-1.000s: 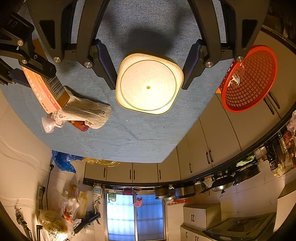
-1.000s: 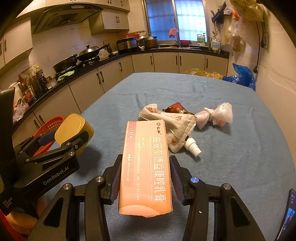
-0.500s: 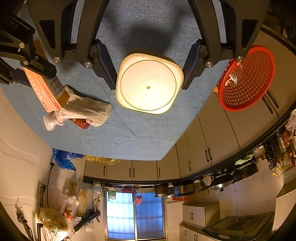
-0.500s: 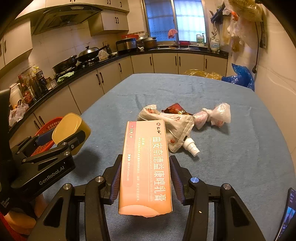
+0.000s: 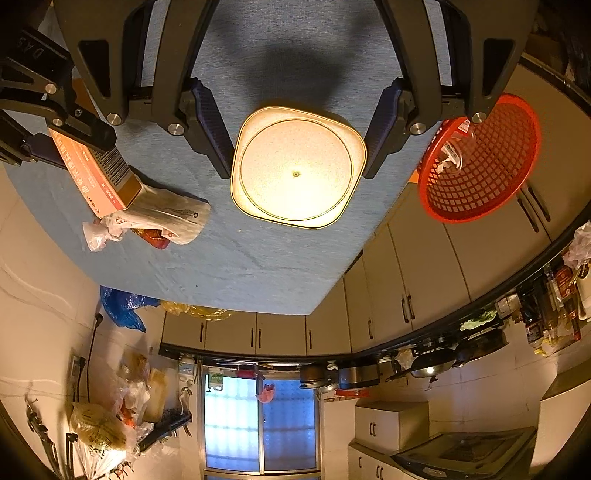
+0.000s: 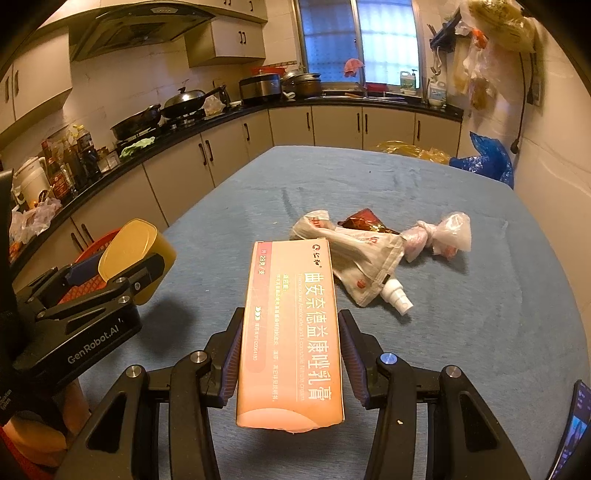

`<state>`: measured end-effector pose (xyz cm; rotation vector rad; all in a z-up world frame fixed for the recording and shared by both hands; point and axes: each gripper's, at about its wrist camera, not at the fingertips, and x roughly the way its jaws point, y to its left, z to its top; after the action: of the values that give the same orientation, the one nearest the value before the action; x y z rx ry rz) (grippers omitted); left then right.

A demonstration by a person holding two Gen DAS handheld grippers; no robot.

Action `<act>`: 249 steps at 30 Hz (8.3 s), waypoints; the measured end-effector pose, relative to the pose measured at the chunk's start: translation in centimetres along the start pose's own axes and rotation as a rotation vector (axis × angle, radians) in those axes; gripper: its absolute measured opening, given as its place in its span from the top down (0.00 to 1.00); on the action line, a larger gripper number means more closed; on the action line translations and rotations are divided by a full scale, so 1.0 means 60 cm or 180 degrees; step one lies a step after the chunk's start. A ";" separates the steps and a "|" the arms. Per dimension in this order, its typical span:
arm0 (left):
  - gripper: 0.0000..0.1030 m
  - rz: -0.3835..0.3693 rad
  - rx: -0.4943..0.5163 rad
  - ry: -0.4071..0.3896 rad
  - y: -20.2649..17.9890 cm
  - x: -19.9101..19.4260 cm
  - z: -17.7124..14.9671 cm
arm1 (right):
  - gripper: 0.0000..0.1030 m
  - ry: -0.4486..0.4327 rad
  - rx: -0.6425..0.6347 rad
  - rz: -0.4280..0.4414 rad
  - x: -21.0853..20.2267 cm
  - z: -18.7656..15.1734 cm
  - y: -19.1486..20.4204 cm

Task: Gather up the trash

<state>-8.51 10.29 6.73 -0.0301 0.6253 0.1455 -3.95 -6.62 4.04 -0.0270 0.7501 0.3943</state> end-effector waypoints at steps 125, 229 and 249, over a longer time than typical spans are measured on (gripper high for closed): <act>0.26 -0.0238 0.0094 0.0328 -0.008 0.031 0.047 | 0.45 0.0172 0.1635 -0.0522 0.117 0.146 -0.302; 0.58 0.0196 -0.0256 -0.0201 -0.058 0.126 0.075 | 0.76 -0.0319 0.0363 0.0384 0.090 0.114 -0.133; 0.58 0.0241 -0.0185 -0.0316 -0.062 0.114 0.063 | 0.76 -0.0350 0.0161 0.0203 0.095 0.107 -0.114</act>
<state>-0.29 7.78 5.73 -0.0550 0.5233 0.2370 6.49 -9.95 4.18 0.0659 0.6531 0.4339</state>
